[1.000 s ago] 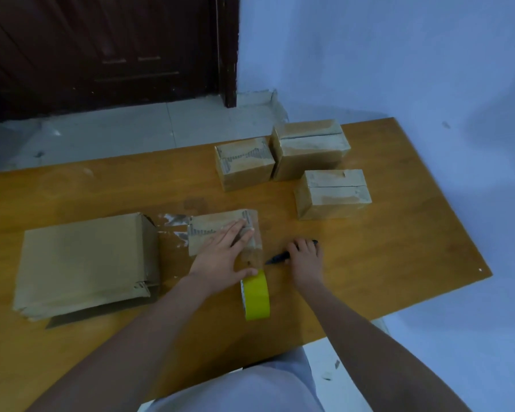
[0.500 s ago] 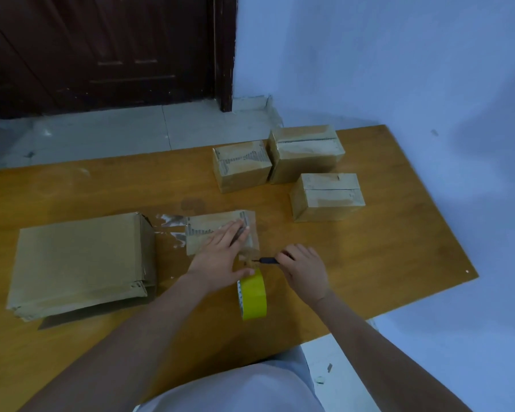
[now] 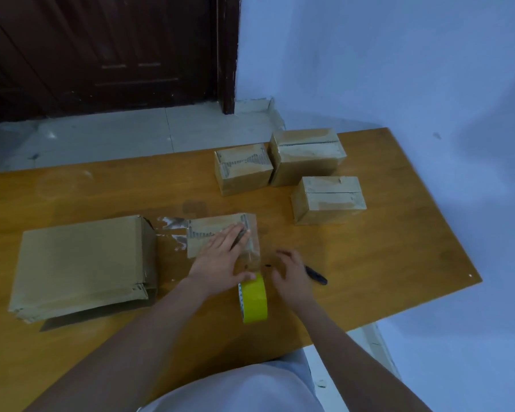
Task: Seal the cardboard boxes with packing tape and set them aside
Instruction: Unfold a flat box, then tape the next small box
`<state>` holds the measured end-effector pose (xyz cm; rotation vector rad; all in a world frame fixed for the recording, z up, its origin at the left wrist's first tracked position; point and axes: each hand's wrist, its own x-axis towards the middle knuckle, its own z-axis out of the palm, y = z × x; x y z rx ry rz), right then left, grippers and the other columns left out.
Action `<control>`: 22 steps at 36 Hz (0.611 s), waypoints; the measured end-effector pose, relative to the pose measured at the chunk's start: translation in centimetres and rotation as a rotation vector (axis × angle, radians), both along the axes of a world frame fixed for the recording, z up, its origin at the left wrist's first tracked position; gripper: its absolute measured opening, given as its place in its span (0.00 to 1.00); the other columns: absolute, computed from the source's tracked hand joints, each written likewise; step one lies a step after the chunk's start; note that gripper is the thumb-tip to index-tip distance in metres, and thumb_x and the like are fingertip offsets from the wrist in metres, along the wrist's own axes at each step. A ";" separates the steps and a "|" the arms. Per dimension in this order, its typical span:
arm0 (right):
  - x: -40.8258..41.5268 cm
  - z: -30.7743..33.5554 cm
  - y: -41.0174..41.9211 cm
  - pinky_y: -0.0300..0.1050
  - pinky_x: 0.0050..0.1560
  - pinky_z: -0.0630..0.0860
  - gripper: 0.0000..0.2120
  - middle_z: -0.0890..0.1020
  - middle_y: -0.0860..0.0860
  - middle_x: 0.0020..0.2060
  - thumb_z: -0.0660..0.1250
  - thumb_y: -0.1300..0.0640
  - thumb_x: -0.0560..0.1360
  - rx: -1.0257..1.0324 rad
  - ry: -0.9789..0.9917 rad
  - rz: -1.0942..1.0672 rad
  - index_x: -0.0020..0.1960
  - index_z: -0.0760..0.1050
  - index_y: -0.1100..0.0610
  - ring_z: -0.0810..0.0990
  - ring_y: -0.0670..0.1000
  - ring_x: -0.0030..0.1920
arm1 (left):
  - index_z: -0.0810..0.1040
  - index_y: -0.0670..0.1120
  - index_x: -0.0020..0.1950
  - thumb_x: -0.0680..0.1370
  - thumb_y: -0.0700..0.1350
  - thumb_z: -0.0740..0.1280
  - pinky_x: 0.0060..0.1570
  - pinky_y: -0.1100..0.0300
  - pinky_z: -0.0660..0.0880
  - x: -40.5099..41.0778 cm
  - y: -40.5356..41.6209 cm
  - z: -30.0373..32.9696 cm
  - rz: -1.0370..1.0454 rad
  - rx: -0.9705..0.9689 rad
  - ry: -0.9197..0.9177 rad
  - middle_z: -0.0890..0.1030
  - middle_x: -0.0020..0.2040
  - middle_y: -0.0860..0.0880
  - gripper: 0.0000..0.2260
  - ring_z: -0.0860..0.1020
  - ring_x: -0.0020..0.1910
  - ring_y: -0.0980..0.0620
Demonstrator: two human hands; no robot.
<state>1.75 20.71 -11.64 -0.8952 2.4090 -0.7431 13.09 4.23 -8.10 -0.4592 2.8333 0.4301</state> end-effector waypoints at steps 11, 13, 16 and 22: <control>2.6 1.8 -1.4 0.34 0.44 0.72 0.09 0.82 0.46 0.42 0.62 0.62 0.78 -0.231 -0.794 -0.222 0.46 0.80 0.52 0.79 0.41 0.43 | 0.43 0.51 0.79 0.74 0.70 0.38 0.70 0.58 0.37 0.2 0.2 -0.4 0.059 0.043 0.064 0.42 0.79 0.53 0.38 0.42 0.77 0.52; 2.6 1.7 -1.3 0.33 0.45 0.71 0.08 0.81 0.47 0.41 0.63 0.62 0.78 -0.224 -0.786 -0.217 0.47 0.80 0.56 0.78 0.39 0.41 | 0.46 0.51 0.79 0.77 0.67 0.39 0.73 0.56 0.41 0.1 0.5 -0.3 0.094 0.061 0.088 0.44 0.79 0.53 0.34 0.44 0.77 0.52; 2.9 1.7 -1.0 0.32 0.45 0.71 0.08 0.80 0.50 0.41 0.65 0.58 0.77 -0.190 -0.747 -0.201 0.50 0.80 0.62 0.77 0.41 0.42 | 0.52 0.50 0.79 0.82 0.58 0.51 0.74 0.54 0.47 -0.3 0.9 -0.5 0.129 0.036 0.130 0.49 0.79 0.52 0.27 0.48 0.77 0.51; 3.9 2.0 0.6 0.28 0.46 0.73 0.08 0.83 0.46 0.47 0.66 0.57 0.77 -0.193 -0.719 -0.248 0.53 0.81 0.58 0.80 0.36 0.45 | 0.77 0.43 0.66 0.71 0.46 0.75 0.58 0.46 0.74 -0.8 0.7 -1.9 0.153 -0.059 0.256 0.76 0.66 0.44 0.24 0.76 0.63 0.43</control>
